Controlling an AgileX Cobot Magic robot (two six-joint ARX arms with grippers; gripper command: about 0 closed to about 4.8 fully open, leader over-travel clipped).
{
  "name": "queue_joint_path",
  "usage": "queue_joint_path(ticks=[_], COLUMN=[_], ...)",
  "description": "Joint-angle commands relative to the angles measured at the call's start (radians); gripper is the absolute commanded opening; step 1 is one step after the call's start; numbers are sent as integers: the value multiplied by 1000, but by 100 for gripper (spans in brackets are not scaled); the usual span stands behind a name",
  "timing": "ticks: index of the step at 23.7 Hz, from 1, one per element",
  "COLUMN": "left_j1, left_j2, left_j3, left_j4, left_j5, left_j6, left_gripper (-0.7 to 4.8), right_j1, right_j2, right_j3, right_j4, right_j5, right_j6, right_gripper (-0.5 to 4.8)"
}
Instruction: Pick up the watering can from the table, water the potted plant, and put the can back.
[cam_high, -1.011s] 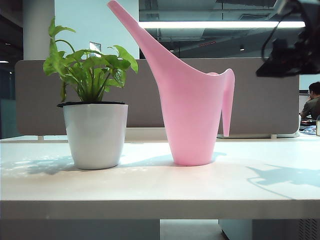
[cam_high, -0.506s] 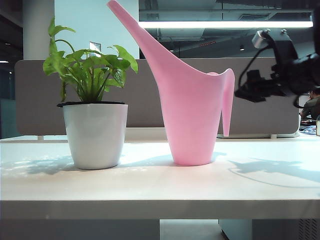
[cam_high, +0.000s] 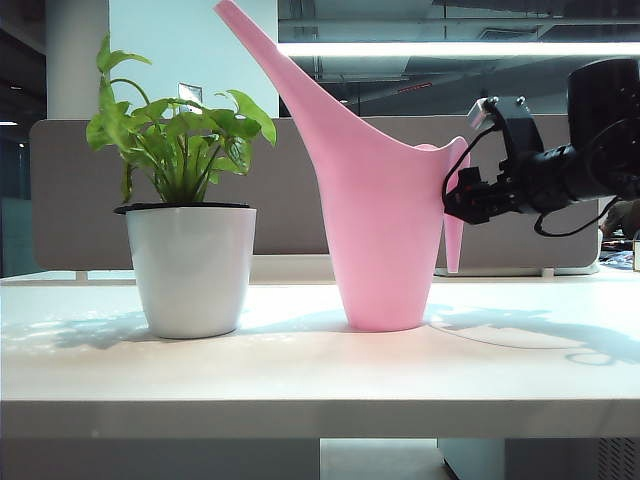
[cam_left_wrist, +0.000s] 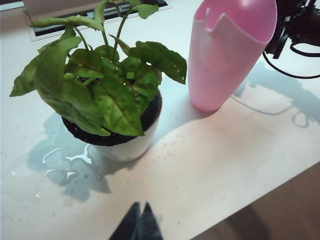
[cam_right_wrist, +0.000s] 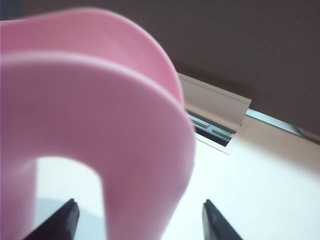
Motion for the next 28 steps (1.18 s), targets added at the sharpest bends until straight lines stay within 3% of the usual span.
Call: queue_joint_path(ticks=[1, 4, 7, 11, 19, 23, 28], left_j1=[0, 0, 0, 0, 0, 0, 0], left_j2=[-2, -2, -2, -2, -2, -2, -2], left_j3=[2, 2, 2, 2, 2, 2, 2], left_j4=[8, 9, 8, 8, 8, 8, 8], left_j5=[0, 0, 0, 0, 0, 0, 0], left_j6=[5, 5, 5, 5, 5, 5, 5], left_gripper=[3, 3, 3, 3, 3, 3, 3], right_j1=[-2, -2, -2, -2, -1, 7, 74], right_j2=[27, 47, 47, 37, -219, -331, -382], right_j3=[42, 75, 90, 96, 135, 255, 520], right_j4=[9, 7, 7, 0, -116, -339, -684], right_j5=[-6, -5, -6, -4, 184, 224, 420], right_j6=[5, 5, 5, 5, 3, -145, -395], right_gripper=[338, 295, 136, -7, -7, -7, -7])
